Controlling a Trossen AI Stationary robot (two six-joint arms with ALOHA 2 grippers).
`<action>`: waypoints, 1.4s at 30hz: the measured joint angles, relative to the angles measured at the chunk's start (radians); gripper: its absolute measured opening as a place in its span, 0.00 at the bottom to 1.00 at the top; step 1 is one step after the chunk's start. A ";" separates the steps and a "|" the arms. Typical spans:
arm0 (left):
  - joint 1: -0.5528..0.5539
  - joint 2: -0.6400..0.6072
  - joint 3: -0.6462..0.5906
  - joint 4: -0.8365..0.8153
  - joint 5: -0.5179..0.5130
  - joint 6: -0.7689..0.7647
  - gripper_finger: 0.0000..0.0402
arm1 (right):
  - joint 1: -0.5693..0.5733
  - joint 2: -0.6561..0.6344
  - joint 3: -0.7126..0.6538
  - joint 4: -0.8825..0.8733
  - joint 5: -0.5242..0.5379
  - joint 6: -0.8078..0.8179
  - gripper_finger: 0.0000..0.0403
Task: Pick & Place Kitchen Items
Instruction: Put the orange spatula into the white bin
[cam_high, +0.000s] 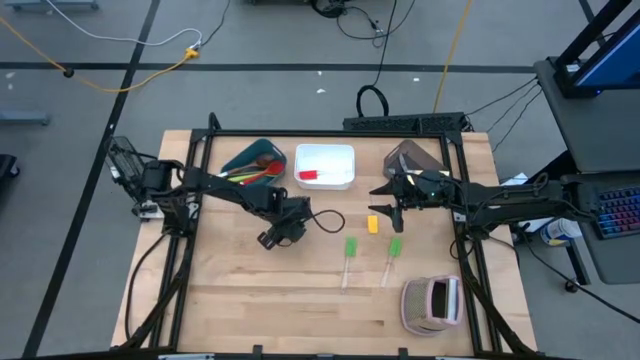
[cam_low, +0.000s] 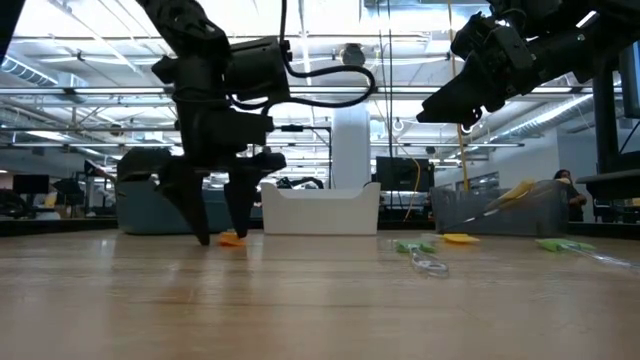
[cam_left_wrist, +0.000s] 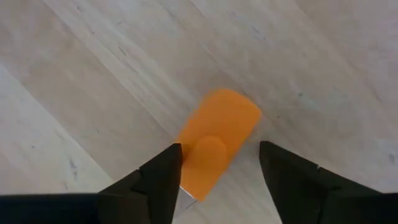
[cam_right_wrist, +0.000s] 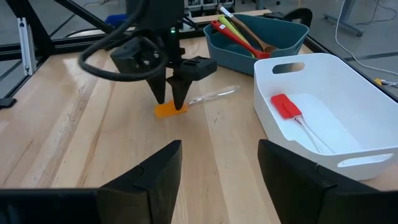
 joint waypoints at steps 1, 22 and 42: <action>0.009 0.001 0.000 0.002 0.007 0.001 0.53 | 0.000 0.000 0.000 0.000 0.000 0.000 0.51; 0.072 0.003 -0.002 0.114 0.040 0.059 0.50 | 0.000 0.000 0.000 0.000 0.000 0.000 0.50; 0.112 0.059 0.001 0.089 0.139 -0.194 0.31 | 0.000 0.000 0.000 -0.004 0.000 0.000 0.49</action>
